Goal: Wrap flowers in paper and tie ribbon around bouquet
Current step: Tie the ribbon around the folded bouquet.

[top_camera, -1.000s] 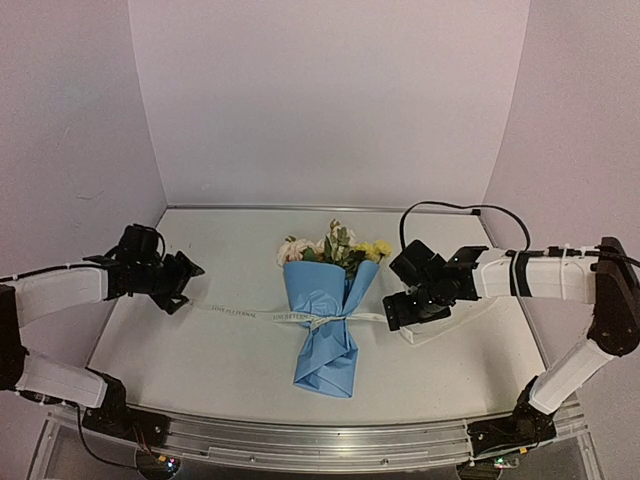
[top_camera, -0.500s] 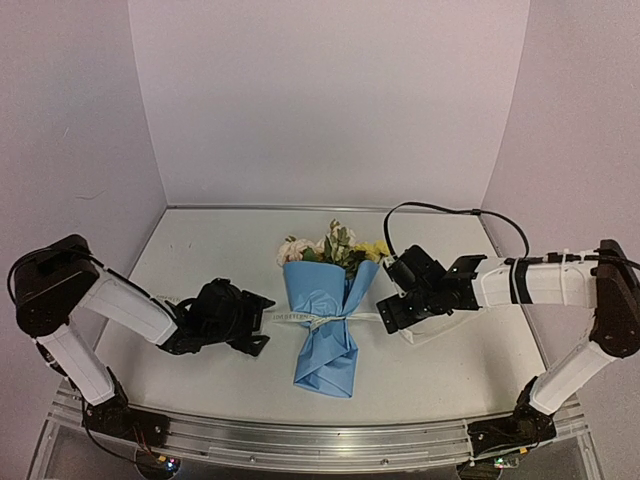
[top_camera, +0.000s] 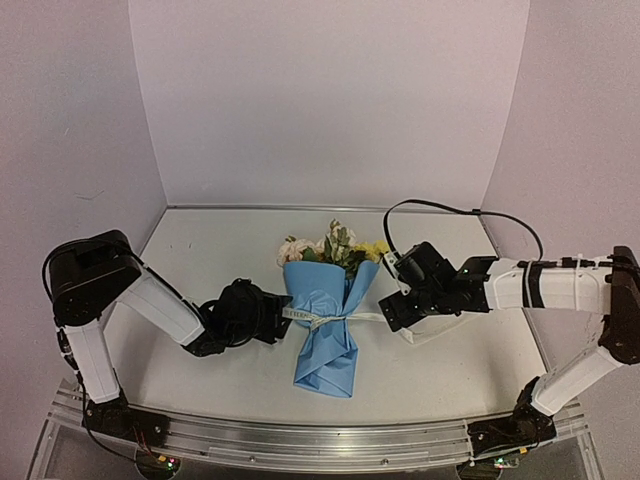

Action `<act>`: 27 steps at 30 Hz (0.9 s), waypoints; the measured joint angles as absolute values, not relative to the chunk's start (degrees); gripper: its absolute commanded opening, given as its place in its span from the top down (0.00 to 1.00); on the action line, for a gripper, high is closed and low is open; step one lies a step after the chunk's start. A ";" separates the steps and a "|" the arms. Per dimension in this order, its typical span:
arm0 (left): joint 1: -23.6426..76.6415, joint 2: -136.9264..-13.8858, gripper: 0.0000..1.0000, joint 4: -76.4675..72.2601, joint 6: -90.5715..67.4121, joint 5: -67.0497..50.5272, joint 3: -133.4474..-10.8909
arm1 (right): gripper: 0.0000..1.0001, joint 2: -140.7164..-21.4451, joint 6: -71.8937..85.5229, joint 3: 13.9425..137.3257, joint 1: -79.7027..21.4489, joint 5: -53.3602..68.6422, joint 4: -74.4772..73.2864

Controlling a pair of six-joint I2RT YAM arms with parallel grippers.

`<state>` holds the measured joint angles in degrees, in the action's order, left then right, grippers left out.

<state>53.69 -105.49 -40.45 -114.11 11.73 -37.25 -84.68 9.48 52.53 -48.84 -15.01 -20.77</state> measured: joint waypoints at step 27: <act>49.76 -96.07 0.80 -37.54 -112.66 16.37 -31.71 | 0.26 -96.89 -4.58 57.33 -48.84 -4.49 -19.15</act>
<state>49.76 -96.07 -37.54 -112.66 16.37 -31.71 -96.89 -4.58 57.33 -48.84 -4.49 -19.15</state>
